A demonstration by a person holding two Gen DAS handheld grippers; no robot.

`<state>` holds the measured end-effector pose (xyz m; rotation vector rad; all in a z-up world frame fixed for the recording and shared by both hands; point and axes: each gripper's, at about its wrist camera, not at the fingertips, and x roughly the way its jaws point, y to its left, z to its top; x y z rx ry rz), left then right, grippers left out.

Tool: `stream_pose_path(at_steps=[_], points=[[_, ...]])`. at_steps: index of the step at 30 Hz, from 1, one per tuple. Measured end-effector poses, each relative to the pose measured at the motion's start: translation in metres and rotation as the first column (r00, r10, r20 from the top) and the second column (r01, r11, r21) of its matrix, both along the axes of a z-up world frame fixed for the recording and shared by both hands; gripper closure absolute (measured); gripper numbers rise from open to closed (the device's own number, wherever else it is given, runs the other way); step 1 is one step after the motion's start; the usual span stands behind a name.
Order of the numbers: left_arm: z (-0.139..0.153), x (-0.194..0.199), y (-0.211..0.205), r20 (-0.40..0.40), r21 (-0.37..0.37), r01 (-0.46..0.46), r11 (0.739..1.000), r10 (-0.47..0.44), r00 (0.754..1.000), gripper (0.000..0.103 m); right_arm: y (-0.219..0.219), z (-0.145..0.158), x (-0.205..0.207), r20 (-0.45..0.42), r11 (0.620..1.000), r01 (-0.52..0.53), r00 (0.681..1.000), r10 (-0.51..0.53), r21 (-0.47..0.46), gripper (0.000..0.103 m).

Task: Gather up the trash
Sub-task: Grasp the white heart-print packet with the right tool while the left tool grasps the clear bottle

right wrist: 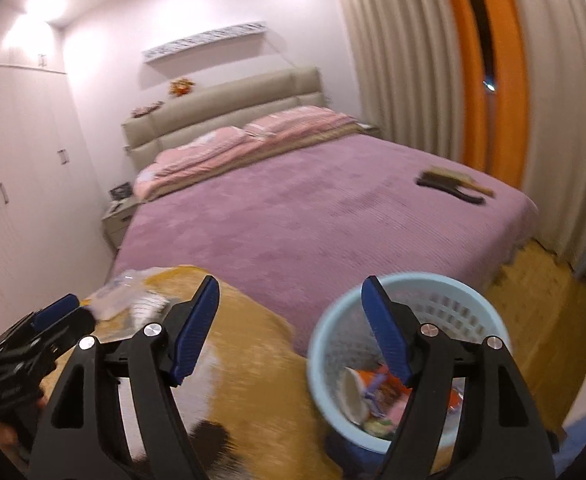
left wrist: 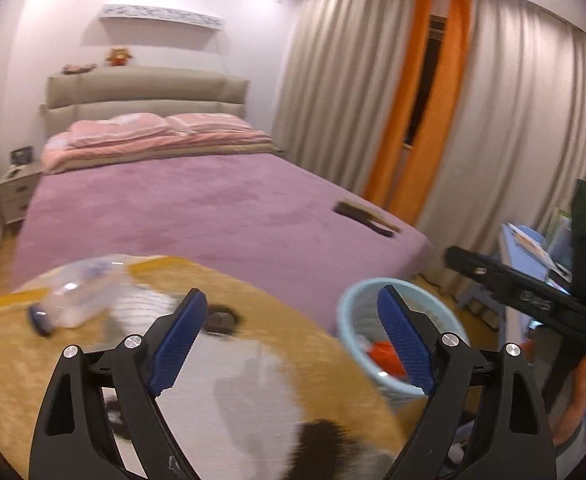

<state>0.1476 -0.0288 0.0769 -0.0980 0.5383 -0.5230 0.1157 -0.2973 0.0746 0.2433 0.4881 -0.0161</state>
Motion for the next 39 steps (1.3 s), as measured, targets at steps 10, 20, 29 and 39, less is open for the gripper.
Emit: stream_pose_path(at_steps=[10, 20, 29, 39], points=[[-0.015, 0.067, 0.108, -0.033, 0.083, -0.221, 0.972, 0.224, 0.974, 0.013, 0.102, -0.009, 0.062, -0.043, 0.974, -0.225, 0.974, 0.225, -0.015, 0.033], [-0.057, 0.142, 0.161, -0.157, 0.113, -0.156, 0.981, 0.172, 0.973, 0.013, 0.171, -0.058, 0.136, -0.163, 0.937, -0.35, 0.924, 0.347, 0.013, 0.033], [-0.09, 0.174, 0.159, -0.223, 0.131, -0.05, 0.99, 0.079, 0.972, 0.013, 0.211, -0.107, 0.179, -0.262, 0.918, -0.397, 0.887, 0.38, -0.014, 0.033], [-0.106, 0.171, 0.133, -0.253, 0.251, 0.054, 0.967, 0.012, 0.967, 0.022, 0.227, -0.123, 0.189, -0.314, 0.9, -0.433, 0.862, 0.399, -0.046, 0.033]])
